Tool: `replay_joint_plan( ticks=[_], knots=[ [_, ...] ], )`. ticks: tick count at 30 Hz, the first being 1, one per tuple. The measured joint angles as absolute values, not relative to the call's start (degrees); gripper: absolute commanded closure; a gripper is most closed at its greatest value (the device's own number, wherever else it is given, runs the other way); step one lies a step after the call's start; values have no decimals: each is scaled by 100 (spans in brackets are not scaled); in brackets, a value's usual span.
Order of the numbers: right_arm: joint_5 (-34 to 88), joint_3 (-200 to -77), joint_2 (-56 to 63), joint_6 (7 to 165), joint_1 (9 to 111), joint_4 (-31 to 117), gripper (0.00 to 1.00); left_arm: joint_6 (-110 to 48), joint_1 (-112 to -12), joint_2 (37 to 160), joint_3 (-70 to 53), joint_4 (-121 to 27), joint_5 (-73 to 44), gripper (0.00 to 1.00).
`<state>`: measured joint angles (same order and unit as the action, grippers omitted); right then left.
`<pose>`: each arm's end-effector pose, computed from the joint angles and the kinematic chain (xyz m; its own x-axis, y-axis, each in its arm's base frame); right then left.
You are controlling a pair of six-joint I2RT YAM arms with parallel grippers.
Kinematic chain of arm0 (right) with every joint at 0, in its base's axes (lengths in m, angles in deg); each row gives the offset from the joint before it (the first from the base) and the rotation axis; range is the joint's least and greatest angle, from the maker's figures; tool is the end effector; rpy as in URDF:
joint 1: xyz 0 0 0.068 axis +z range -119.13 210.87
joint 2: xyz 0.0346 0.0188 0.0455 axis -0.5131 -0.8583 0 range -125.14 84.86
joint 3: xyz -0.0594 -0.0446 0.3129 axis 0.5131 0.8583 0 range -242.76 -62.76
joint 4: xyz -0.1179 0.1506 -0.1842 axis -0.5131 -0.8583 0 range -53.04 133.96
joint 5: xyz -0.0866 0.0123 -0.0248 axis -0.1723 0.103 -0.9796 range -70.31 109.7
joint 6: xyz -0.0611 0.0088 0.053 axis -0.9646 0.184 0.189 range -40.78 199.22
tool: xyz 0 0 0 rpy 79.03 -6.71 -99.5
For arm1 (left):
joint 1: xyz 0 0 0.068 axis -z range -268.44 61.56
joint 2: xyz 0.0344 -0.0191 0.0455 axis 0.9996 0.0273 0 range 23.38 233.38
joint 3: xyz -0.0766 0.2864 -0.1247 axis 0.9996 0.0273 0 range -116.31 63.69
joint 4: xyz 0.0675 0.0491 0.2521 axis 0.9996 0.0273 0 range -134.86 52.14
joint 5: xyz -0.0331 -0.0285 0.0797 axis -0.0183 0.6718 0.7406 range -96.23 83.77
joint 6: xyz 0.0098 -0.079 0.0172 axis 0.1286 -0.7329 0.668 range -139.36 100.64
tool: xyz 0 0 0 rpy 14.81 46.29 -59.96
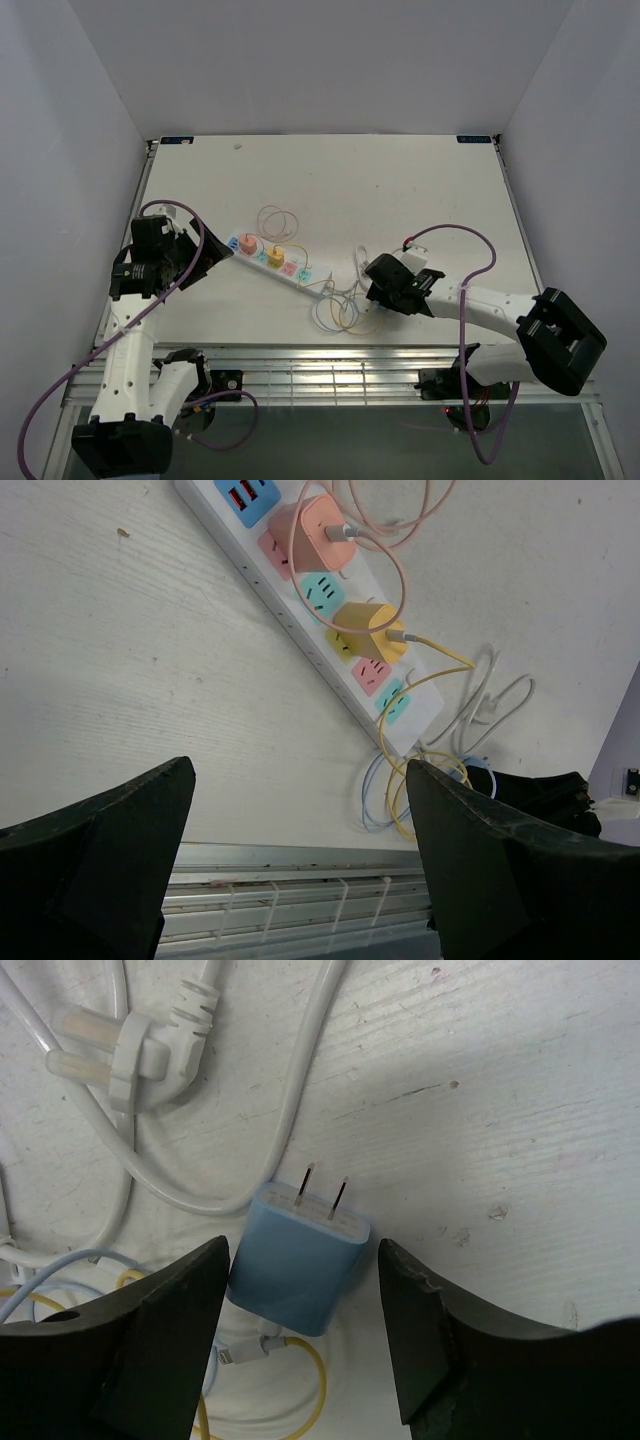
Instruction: Insert the plug
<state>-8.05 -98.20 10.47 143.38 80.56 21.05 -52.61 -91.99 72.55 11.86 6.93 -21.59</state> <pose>0.1749 0.1553 0.1856 -0.7282 0.3730 -0.5750 0.2813 0.9277 0.2456 0.1547 -0.0091 0.3153 -0.6931 -0.5729 -0.4375 -0.3191 0.7881 -0.5264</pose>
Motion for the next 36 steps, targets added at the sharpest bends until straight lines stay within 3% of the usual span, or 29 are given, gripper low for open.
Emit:
replay_joint_plan(
  ticks=[4,5,8,11,17,22,29,36],
  knots=[
    [-886,-9811,1008,14386,8063,2109,40,-5250,-9199,7229,1190,693,-2174,2],
    [-908,-9809,975,14386,8063,2109,50,-5242,-9199,7222,1190,693,-2174,2],
    [-998,-9809,925,14375,8067,2155,67,-5231,-9199,7205,1190,693,-2174,2],
    [-1135,-9809,929,14264,8076,2153,73,-5213,-9199,7200,1193,696,-2202,2],
    [-1802,-10027,1353,13324,8076,2006,75,-5178,-9199,7200,1186,696,-2447,2],
    [-2556,-10865,2153,11674,7975,2188,75,-5248,-9199,7205,965,647,-2878,2],
    [-2681,-12707,2879,8856,7123,3538,75,-5371,-9199,7318,421,361,-3512,2],
    [-2449,-15111,2315,6312,6994,4559,76,-5497,-9199,7570,246,123,-4012,2]
  ],
)
